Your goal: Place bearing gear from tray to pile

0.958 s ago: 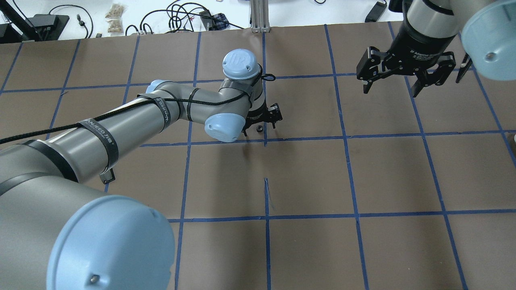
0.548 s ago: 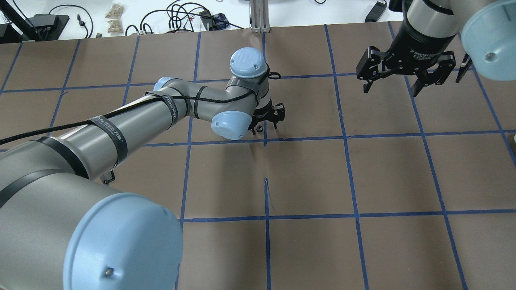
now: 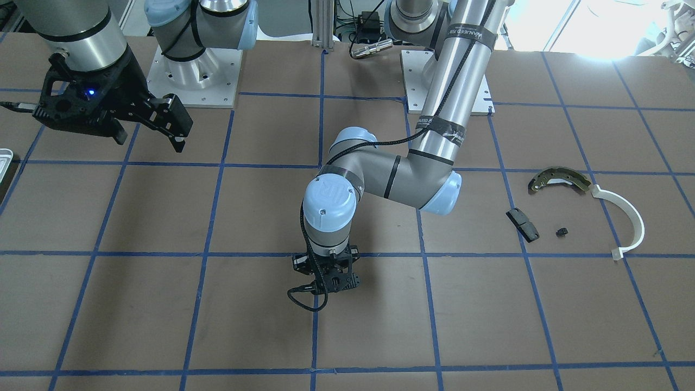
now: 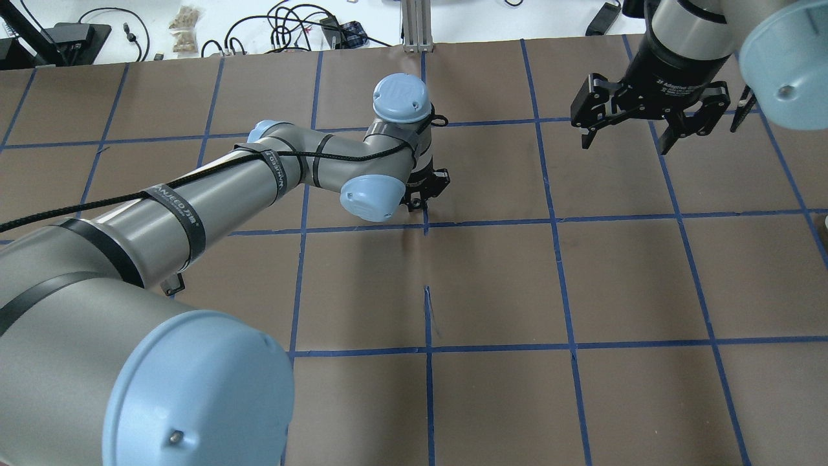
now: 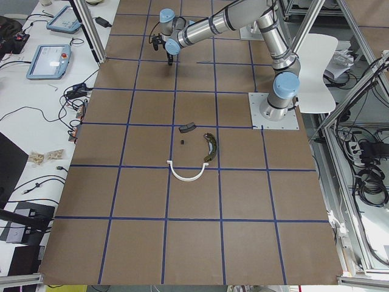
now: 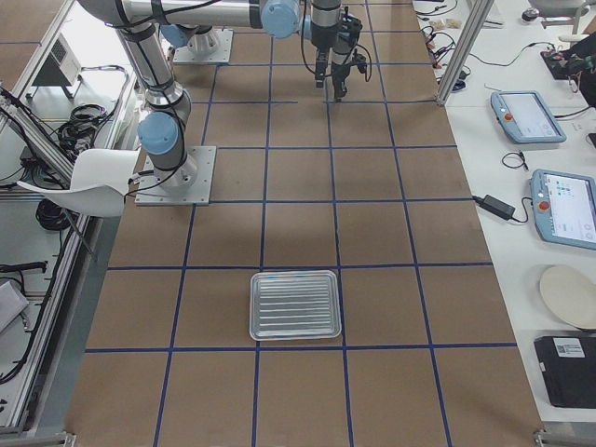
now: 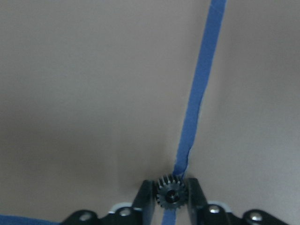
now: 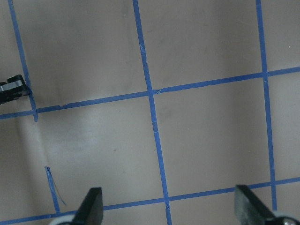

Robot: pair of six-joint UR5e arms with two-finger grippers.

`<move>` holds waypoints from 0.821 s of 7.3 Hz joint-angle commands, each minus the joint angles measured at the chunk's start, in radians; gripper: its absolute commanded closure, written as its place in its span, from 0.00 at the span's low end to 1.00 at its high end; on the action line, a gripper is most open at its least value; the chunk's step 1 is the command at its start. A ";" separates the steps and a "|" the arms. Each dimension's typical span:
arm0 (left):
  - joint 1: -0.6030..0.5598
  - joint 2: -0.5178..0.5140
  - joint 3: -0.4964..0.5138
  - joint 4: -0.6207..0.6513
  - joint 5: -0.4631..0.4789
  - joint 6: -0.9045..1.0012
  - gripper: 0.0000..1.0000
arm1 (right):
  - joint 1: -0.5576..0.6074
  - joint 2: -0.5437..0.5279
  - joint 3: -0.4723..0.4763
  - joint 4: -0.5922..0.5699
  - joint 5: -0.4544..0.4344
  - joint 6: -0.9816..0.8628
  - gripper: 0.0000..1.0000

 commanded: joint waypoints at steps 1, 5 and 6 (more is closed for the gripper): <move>0.073 0.051 0.008 -0.096 0.006 0.116 0.87 | 0.001 -0.001 -0.002 -0.015 0.000 0.000 0.00; 0.380 0.219 -0.196 -0.124 0.063 0.623 0.88 | 0.001 -0.001 -0.002 -0.015 0.000 0.001 0.00; 0.483 0.247 -0.249 -0.062 0.092 0.775 0.88 | 0.001 -0.001 -0.002 -0.015 0.003 0.001 0.00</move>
